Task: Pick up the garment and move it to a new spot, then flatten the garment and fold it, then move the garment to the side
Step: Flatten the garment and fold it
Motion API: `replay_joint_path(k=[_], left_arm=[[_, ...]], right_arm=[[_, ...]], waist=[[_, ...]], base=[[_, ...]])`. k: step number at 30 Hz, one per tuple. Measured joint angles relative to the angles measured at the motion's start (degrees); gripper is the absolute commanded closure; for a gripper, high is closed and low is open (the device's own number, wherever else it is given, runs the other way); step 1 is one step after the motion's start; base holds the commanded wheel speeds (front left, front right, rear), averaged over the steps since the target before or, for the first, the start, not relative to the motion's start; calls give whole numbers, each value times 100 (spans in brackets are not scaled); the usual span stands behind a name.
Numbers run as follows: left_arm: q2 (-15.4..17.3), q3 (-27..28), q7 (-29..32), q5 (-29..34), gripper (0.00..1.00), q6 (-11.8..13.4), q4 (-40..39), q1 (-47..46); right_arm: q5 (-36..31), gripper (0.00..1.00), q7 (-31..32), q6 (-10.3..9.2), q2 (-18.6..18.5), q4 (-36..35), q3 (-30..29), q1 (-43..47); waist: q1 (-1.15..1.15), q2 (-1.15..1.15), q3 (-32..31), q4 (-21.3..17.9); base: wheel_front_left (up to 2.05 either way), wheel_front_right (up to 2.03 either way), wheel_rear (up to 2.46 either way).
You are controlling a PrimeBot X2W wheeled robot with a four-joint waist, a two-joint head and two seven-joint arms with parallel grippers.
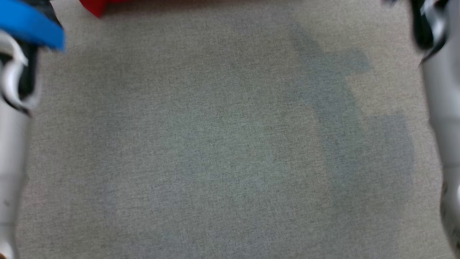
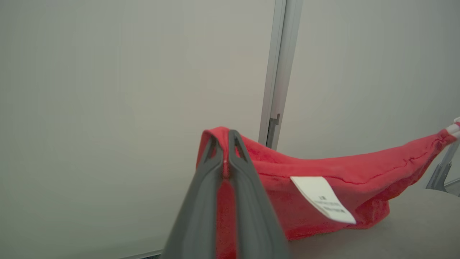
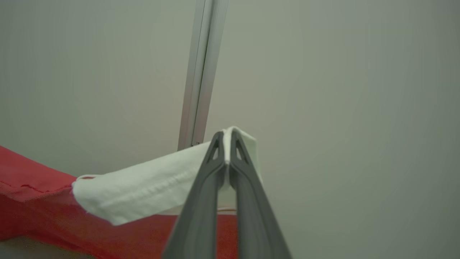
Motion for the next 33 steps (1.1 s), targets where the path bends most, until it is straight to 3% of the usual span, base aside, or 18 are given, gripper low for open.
replay_joint_path(k=[4, 10, 14, 18, 24, 28, 33], left_arm=[[-263, -292, -252, -194, 100, -2, 461, 839], [-505, -608, -196, -394, 100, 13, 838, 2032], [-647, -614, -182, -559, 100, 209, 788, 2657], [-682, -598, -104, -724, 100, 382, 437, 3358], [-619, -606, 122, -861, 100, 748, -510, 4248], [-538, -536, 254, -949, 100, 1112, -1199, 4779], [-461, -514, 422, -1026, 100, 1466, -1828, 5341]], right_arm=[[519, 100, 298, 0, -29, 268, 339, 1129], [969, 100, 1354, 0, -372, 78, 497, 2684], [924, 100, 2067, 0, -405, -415, 32, 3588], [724, 100, 2930, 0, -176, -1290, -665, 4625], [189, 100, 4424, 0, 495, -3325, -1536, 6191], [-5, 100, 5147, 0, 823, -4576, -1852, 6889], [110, 100, 5736, 0, 931, -5409, -1925, 7500]], waist=[[0, 0, -123, 25], [-1, 0, -481, 142], [-2, 0, -797, 214], [-2, 0, -1116, 288], [-2, 0, -1461, 422], [-2, 0, -1549, 490], [-1, 0, -1595, 542]], base=[[0, 0, 0], [0, 0, 0], [0, 0, 0], [0, 0, 0], [0, 0, 0], [0, 0, 0], [0, 0, 0]])
